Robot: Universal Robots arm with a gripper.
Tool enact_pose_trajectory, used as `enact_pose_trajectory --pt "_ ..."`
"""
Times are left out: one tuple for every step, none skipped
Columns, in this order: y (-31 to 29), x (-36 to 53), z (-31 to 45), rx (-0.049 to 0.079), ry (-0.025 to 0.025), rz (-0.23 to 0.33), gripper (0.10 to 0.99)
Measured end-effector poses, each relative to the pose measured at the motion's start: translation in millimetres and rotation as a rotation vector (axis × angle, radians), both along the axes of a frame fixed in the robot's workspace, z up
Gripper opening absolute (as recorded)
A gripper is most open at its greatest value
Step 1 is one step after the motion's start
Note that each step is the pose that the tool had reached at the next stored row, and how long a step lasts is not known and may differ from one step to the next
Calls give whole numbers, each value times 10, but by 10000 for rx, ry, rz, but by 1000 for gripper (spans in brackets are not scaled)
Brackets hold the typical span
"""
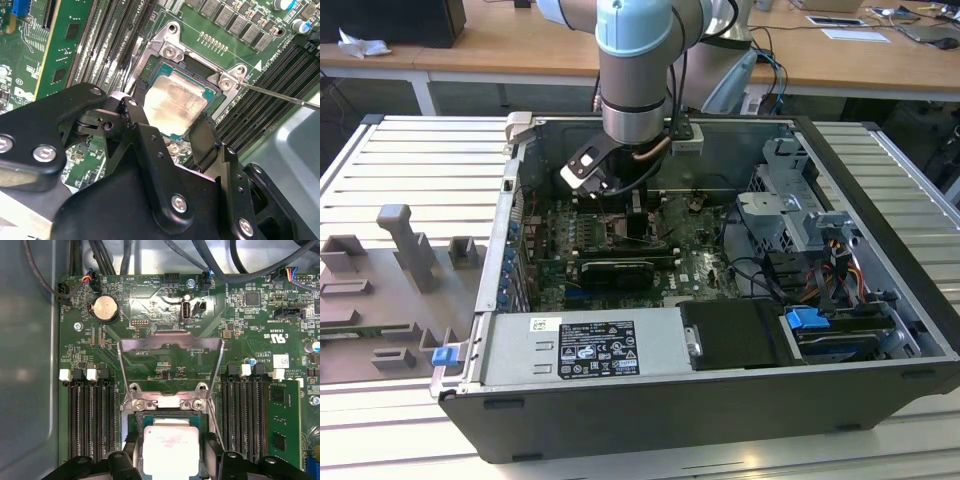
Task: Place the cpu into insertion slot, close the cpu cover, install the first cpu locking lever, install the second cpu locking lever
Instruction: 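Place the cpu into insertion slot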
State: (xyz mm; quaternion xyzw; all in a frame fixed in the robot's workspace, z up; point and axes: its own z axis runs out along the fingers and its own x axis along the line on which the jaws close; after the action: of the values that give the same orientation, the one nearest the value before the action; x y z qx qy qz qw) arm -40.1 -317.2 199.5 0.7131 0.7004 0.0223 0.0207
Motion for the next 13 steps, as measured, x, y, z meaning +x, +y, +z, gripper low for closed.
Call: enact_pose_trajectory --pt "3 1 0 2 0 3 616" --pt "9 4 -1 6 0 7 616" --pt "12 6 -1 8 0 10 616" --pt "16 7 -2 13 0 13 616" --pt "20 10 -4 23 0 21 616" --pt "22 12 -5 30 0 30 616" --pt "25 15 -5 39 1 49 616" --pt "26 16 -5 41 0 53 616" --pt "25 16 9 25 1 54 616" --pt "26 17 22 12 1 54 616" --pt "26 16 34 6 1 54 616" --pt "26 16 55 5 1 53 616" --pt "26 16 73 4 1 53 616"
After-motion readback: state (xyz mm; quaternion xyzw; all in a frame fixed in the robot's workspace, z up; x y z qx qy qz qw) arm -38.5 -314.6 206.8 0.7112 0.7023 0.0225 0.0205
